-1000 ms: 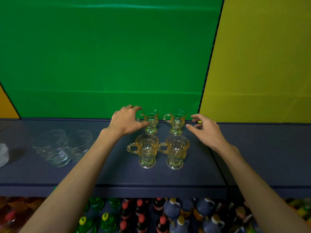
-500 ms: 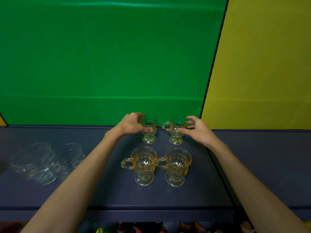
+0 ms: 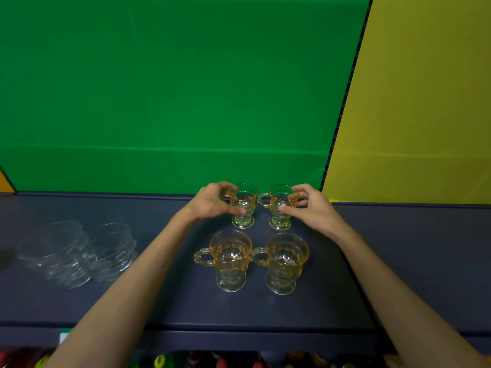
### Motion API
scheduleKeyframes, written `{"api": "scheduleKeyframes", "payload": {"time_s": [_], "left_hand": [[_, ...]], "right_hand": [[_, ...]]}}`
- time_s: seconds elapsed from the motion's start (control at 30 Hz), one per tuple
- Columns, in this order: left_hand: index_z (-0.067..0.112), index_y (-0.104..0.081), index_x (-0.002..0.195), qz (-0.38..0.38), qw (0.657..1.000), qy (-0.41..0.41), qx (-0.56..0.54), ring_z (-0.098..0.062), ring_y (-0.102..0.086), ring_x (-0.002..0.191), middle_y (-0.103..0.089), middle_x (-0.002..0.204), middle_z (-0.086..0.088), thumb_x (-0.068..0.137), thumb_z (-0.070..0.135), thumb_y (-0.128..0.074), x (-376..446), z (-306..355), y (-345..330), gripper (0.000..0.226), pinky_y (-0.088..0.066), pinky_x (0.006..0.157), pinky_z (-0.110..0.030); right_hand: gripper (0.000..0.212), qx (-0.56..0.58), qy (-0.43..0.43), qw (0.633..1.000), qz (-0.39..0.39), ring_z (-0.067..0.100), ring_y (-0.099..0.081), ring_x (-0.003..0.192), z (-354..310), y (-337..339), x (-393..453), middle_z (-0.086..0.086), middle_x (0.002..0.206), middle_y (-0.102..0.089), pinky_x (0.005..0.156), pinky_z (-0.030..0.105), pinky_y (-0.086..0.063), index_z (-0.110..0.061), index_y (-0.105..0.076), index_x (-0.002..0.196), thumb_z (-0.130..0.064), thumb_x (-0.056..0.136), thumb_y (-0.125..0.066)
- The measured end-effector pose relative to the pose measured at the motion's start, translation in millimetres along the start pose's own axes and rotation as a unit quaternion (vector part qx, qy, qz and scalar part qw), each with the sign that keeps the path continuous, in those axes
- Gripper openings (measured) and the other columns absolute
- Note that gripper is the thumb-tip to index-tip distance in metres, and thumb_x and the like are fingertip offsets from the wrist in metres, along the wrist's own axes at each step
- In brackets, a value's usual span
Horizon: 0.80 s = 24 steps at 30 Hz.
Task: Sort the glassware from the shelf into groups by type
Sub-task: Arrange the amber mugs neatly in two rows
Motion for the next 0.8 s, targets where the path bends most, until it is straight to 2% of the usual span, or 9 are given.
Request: {"api": "scheduleKeyframes", "payload": {"time_s": [0.1, 0.23, 0.4, 0.6, 0.73, 0.8], "left_hand": [[0.021, -0.061, 0.132, -0.008, 1.000, -0.009, -0.008, -0.016, -0.058, 0.119, -0.064, 0.129, 0.003, 0.065, 0.035, -0.093, -4.7, 1.7, -2.4, 0.075, -0.043, 0.107, -0.032], [0.023, -0.060, 0.132, -0.019, 0.999, -0.025, -0.027, -0.016, -0.058, 0.120, -0.061, 0.134, 0.003, 0.069, 0.032, -0.091, -13.6, 4.0, -5.7, 0.072, -0.042, 0.110, -0.037], [0.021, -0.057, 0.136, -0.057, 0.996, -0.040, -0.057, -0.005, -0.061, 0.105, -0.058, 0.139, 0.003, 0.071, 0.030, -0.089, -26.9, 3.8, -10.8, 0.073, -0.045, 0.108, -0.040], [0.021, -0.059, 0.134, -0.061, 0.994, -0.054, -0.078, -0.011, -0.061, 0.114, -0.061, 0.134, 0.007, 0.072, 0.027, -0.089, -42.8, 2.8, -11.2, 0.069, -0.049, 0.097, -0.025], [0.019, -0.060, 0.133, -0.060, 0.992, -0.063, -0.087, 0.003, -0.066, 0.090, -0.063, 0.131, 0.008, 0.072, 0.022, -0.089, -52.7, 2.8, -10.3, 0.068, -0.054, 0.092, -0.023], [0.021, -0.061, 0.132, -0.061, 0.992, -0.061, -0.094, 0.003, -0.066, 0.086, -0.064, 0.129, 0.010, 0.072, 0.023, -0.089, -57.6, 1.5, -9.5, 0.067, -0.055, 0.091, -0.025]], "right_hand": [[0.074, 0.005, 0.001, 1.000, -0.007, 0.005, -0.061, 0.099, 1.2, 0.2, -4.3, -0.004, 0.119, -0.061, 0.081, 0.024, -0.050, -0.016, -0.048, 0.136, -0.039, 0.076, -0.084], [0.076, 0.004, 0.006, 1.000, -0.014, 0.010, -0.064, 0.103, 3.8, 0.7, -11.2, -0.006, 0.119, -0.063, 0.089, 0.031, -0.054, -0.018, -0.049, 0.135, -0.043, 0.072, -0.085], [0.076, -0.003, 0.014, 1.000, -0.015, 0.011, -0.064, 0.104, 1.5, 1.9, -23.2, -0.008, 0.118, -0.063, 0.090, 0.034, -0.055, -0.020, -0.051, 0.134, -0.048, 0.071, -0.084], [0.078, -0.005, 0.018, 1.000, -0.016, 0.008, -0.064, 0.103, -2.1, 2.4, -40.4, -0.011, 0.117, -0.064, 0.089, 0.035, -0.056, -0.023, -0.053, 0.133, -0.052, 0.068, -0.085], [0.076, -0.013, 0.021, 1.000, -0.014, 0.005, -0.065, 0.099, -8.1, 1.2, -49.1, -0.012, 0.115, -0.066, 0.088, 0.033, -0.056, -0.024, -0.054, 0.130, -0.052, 0.067, -0.085], [0.076, -0.015, 0.021, 1.000, -0.010, 0.003, -0.065, 0.097, -10.9, 0.4, -52.7, -0.012, 0.113, -0.066, 0.087, 0.031, -0.056, -0.024, -0.054, 0.129, -0.052, 0.065, -0.085]]}}
Point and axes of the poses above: each hand's wrist, its own x-axis towards the middle knuckle, its own y-axis out of the back of the hand, z = x × y, the point moved 10 cm from there along x, towards the middle knuckle
